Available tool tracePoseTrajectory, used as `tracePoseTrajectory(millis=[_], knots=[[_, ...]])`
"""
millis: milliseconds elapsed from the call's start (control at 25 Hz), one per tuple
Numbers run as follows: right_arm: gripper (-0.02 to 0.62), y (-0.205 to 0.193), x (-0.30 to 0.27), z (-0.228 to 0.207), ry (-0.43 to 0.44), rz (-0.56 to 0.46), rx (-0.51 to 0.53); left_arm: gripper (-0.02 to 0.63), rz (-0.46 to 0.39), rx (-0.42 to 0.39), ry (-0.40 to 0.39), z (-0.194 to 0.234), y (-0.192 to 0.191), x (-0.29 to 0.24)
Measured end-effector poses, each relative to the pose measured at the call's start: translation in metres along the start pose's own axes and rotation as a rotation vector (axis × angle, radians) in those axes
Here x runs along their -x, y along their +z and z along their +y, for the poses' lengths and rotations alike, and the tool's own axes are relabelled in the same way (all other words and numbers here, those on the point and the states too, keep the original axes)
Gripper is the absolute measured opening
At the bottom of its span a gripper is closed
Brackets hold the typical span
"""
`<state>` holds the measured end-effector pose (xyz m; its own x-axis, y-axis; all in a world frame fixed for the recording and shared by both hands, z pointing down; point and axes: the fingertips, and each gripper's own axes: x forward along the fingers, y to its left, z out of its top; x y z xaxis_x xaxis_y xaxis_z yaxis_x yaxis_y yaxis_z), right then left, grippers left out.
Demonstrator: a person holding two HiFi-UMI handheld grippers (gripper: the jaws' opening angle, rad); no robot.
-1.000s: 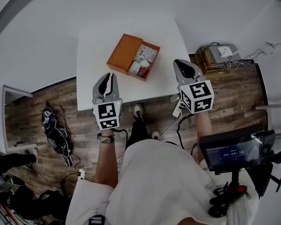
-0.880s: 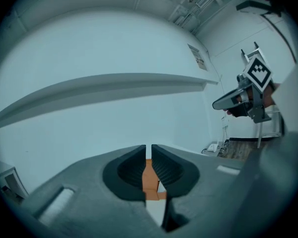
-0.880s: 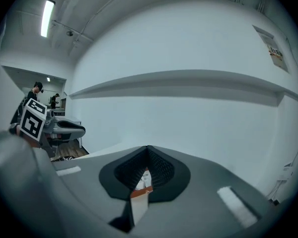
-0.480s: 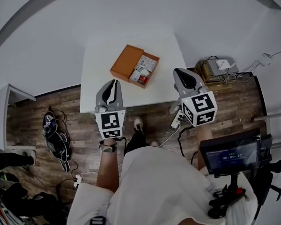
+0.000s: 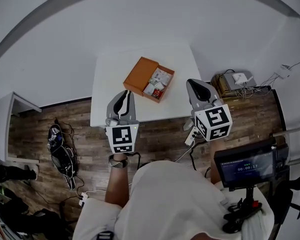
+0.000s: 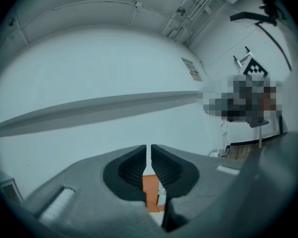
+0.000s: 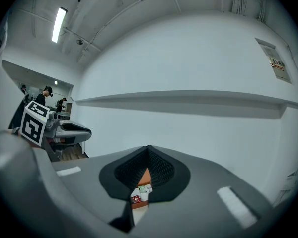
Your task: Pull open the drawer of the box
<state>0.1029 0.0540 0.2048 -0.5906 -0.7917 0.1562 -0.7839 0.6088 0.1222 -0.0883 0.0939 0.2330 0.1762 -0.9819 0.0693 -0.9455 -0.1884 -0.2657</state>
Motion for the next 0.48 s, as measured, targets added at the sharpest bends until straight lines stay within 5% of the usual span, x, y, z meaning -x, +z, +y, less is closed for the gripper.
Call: tracePoseTrajectory(millis=[480], knots=[[0.000,0.003,-0.009,0.002,-0.011,0.023,0.000,0.035,0.001,0.000,-0.052,0.002,0.006,-0.012]])
